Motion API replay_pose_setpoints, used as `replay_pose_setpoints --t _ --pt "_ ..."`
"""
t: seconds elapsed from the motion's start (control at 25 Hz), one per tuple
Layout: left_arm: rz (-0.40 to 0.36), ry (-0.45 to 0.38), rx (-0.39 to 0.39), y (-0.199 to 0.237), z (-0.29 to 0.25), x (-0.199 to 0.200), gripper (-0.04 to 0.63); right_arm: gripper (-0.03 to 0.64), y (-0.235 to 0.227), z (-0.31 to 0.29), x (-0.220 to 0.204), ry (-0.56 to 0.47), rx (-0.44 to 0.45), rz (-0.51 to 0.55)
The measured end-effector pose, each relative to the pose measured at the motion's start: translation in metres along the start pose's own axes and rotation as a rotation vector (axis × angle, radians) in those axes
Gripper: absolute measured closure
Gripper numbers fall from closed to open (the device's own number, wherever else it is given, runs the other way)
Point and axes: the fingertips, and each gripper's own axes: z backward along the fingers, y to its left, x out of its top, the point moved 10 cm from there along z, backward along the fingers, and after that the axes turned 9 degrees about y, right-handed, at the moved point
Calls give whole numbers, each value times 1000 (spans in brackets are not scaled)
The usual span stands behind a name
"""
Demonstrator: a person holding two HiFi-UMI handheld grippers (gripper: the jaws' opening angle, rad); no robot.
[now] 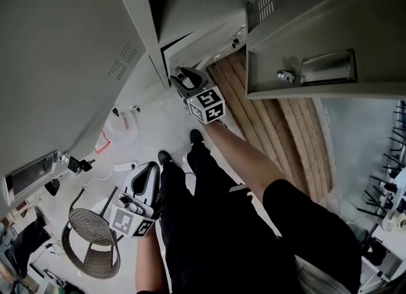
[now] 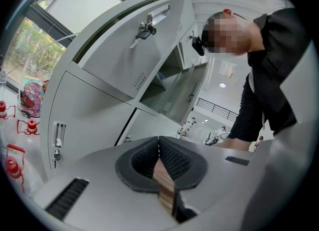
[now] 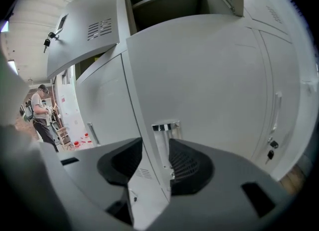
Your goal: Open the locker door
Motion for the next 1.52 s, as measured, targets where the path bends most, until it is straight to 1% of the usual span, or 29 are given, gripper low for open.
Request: replay_pose_setpoints --t 0.16,0.6,0.8,0.88,0.96,1.08,1.36,1.52 --pt "4 2 8 1 0 -3 578 458 -2 -9 -5 22 5 -7" --pt "30 14 18 6 5 -10 578 457 -7 -23 0 27 2 4" --pt "57 -12 17 7 8 -9 578 459 -3 -25 2 37 -5 35" --pt "58 -16 16 6 9 -9 578 464 -2 -25 2 44 -17 47" --pt "63 -14 17 5 10 -9 578 489 -3 -25 2 50 -27 56" --pt "67 -15 21 4 11 -10 578 494 -3 -24 3 61 -31 71" --pt "69 -22 28 0 9 -12 578 494 -3 -15 -3 56 -13 78" --pt "68 -34 33 -5 4 -11 578 495 -4 -9 -8 58 14 98"
